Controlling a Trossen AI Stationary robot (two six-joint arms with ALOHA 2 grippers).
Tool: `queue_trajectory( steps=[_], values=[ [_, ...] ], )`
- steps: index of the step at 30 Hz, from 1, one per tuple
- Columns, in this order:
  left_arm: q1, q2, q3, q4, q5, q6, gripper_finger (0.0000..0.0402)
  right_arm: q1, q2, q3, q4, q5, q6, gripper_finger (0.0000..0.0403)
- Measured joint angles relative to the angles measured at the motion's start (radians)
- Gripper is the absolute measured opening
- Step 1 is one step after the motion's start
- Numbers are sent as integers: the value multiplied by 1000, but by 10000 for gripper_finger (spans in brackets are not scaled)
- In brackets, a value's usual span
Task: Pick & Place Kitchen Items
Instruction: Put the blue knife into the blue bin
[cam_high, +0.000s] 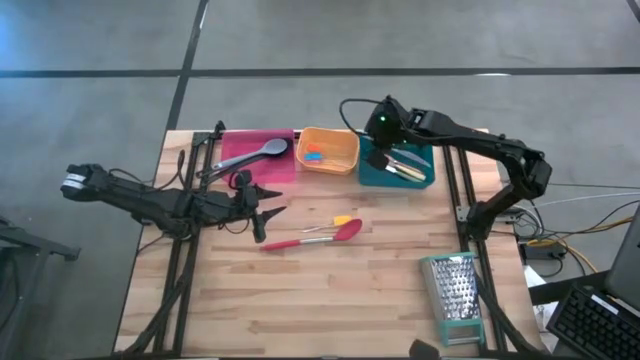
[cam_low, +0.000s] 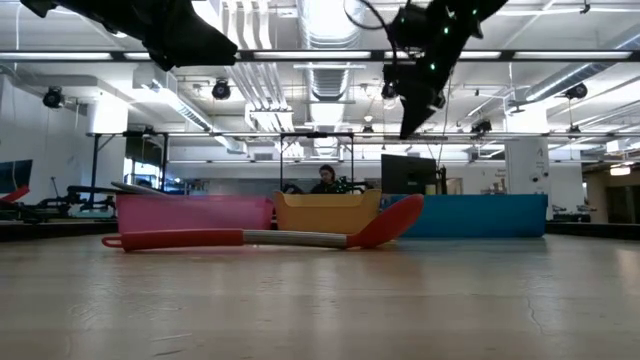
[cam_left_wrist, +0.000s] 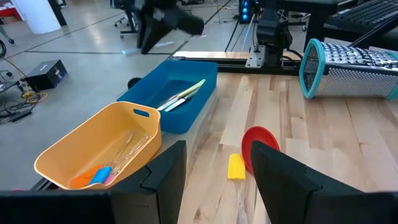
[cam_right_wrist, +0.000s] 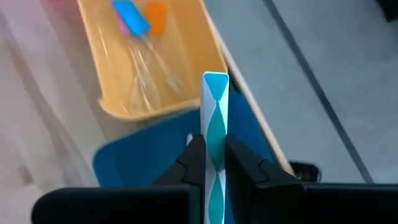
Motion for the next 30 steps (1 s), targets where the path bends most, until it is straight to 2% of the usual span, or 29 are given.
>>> queue_trajectory(
  steps=[9, 14, 17, 30],
  values=[
    [0, 0, 0, 0, 0, 0, 184, -65, 110, -41, 46, -3, -22, 25],
    [0, 0, 0, -3, 0, 0, 184, -91, 183, -41, 77, -72, -22, 25],
    [0, 0, 0, -4, 0, 0, 184, -106, 221, -42, 79, -75, -22, 24],
    [0, 0, -11, 0, 0, 0, 184, -147, 325, -59, 84, -89, 8, 24]
  ],
)
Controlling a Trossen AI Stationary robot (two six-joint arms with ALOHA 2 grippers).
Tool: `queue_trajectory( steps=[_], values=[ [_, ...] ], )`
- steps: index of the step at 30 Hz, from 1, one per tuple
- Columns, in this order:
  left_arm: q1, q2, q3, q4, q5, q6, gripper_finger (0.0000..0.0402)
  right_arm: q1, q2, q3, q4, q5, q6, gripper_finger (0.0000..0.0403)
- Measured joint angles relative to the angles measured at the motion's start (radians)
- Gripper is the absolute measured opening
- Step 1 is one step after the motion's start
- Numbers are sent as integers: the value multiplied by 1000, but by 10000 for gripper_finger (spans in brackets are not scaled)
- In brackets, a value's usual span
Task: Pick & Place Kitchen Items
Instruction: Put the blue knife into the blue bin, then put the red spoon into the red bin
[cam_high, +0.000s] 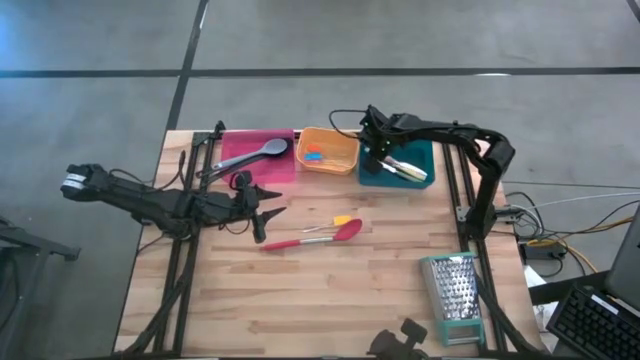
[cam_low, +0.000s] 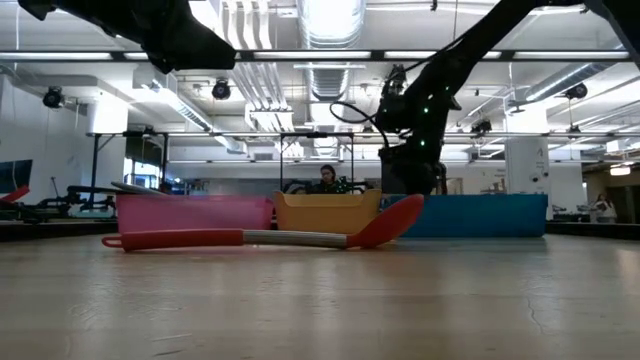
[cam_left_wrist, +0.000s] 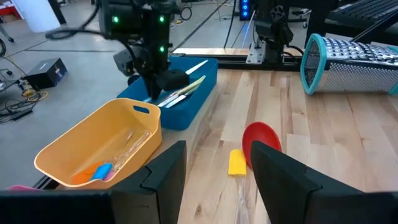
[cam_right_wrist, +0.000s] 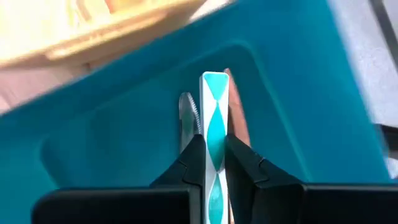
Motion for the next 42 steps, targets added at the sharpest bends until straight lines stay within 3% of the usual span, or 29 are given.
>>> queue_trajectory(
  steps=[12, 24, 42],
  values=[
    [0, 0, 0, 5, 0, 0, 184, -23, 11, -88, 87, -16, 0, 26],
    [0, 0, 0, 6, 0, 0, 184, -29, 11, -121, 124, -15, 0, 104],
    [0, 0, -5, 4, 0, -17, 184, -27, -100, -94, 89, -14, 28, 154]
  ],
)
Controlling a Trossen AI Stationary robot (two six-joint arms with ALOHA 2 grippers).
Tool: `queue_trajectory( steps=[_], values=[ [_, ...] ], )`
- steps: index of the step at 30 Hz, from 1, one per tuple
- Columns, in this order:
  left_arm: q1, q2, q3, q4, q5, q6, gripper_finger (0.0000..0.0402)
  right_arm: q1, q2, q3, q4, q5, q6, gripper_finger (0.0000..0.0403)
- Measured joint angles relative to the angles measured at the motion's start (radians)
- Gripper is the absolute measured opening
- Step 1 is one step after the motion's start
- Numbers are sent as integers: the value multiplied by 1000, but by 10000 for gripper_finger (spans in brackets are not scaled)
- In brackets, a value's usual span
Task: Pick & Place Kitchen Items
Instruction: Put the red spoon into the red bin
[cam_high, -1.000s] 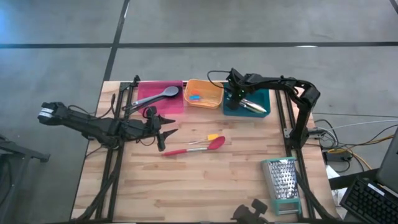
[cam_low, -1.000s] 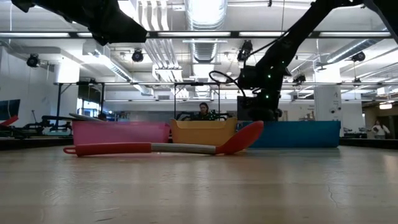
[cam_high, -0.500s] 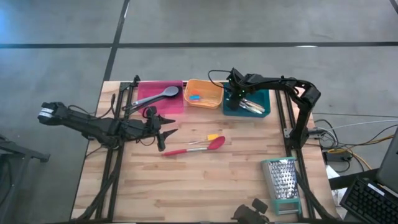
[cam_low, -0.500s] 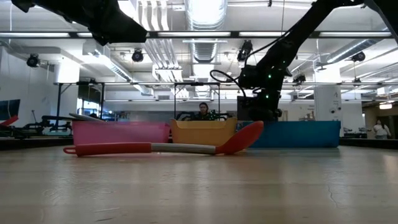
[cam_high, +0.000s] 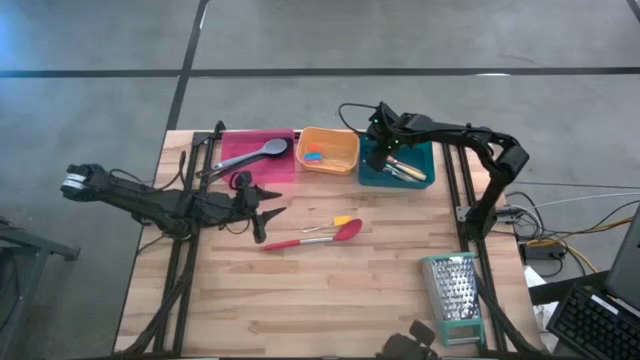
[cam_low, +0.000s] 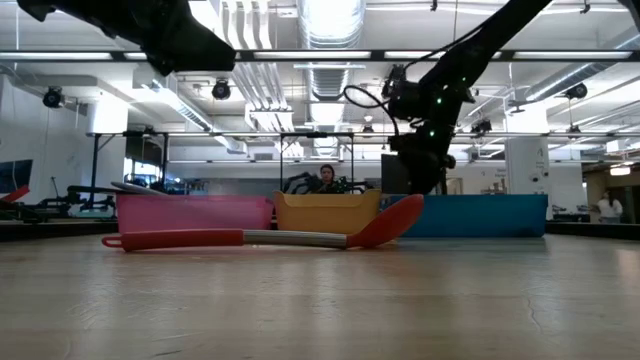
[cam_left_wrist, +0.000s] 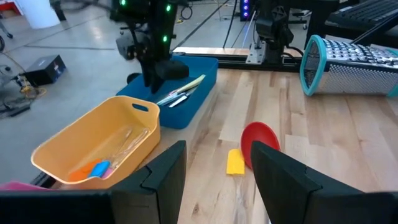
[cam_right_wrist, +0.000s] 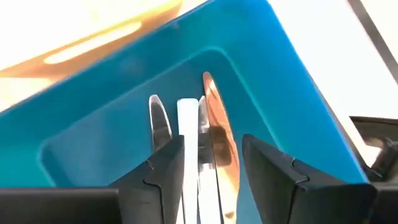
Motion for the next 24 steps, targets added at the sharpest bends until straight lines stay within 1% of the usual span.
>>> queue_trajectory(
  steps=[6, 9, 14, 18, 24],
  values=[
    [0, 0, -18, -2, 3, -98, 184, 15, -81, 0, -59, 0, 25, 155],
    [0, 1, -46, -3, 5, -134, 184, 33, -137, -1, -91, 0, 25, 144],
    [0, 1, -77, 31, 4, -138, 184, 83, -249, -1, -149, 0, 48, 117],
    [0, 1, -85, 72, 4, -109, 184, 150, -353, -12, -154, 1, 69, 92],
    [-1, 14, -79, 65, 4, -110, 184, 292, -497, -23, -151, 3, 83, 54]
  ],
)
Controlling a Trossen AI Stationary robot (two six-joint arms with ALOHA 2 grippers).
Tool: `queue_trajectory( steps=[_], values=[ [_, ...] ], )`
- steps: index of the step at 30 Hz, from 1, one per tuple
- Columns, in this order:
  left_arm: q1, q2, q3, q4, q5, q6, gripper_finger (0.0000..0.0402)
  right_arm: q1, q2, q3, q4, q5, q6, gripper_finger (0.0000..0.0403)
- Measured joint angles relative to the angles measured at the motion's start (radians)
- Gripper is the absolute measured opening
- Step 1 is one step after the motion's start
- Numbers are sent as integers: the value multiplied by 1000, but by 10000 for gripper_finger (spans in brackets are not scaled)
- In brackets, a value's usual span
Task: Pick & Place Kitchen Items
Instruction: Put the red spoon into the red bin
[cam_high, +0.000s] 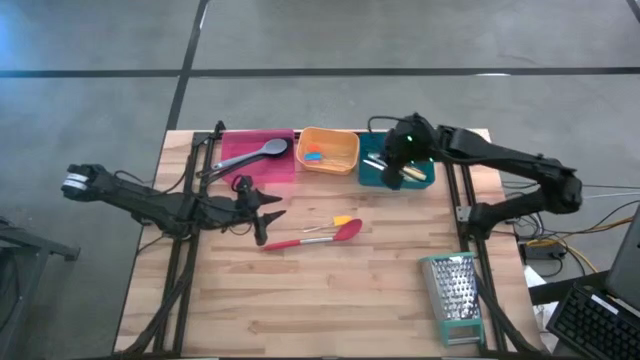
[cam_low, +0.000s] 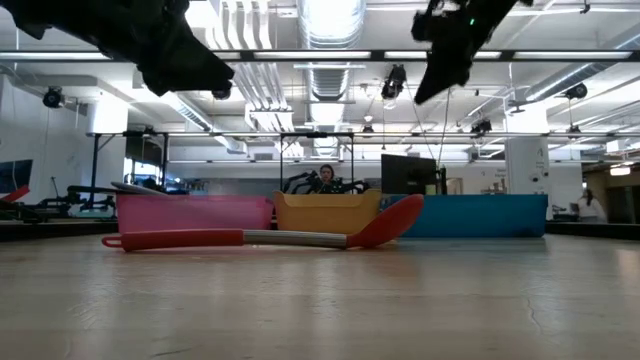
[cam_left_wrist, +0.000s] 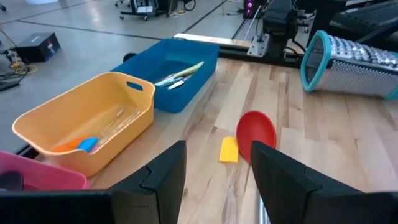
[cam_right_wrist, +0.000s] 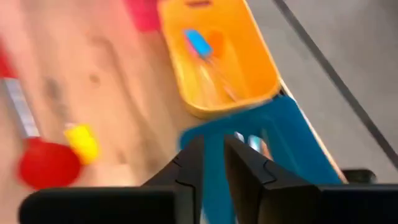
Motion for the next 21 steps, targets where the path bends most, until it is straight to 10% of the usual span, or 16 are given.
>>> queue_trajectory(
  steps=[21],
  values=[
    [-15, 377, 219, -41, 0, 107, 183, 360, -106, -6, -2, 208, 47, 10]
  ],
)
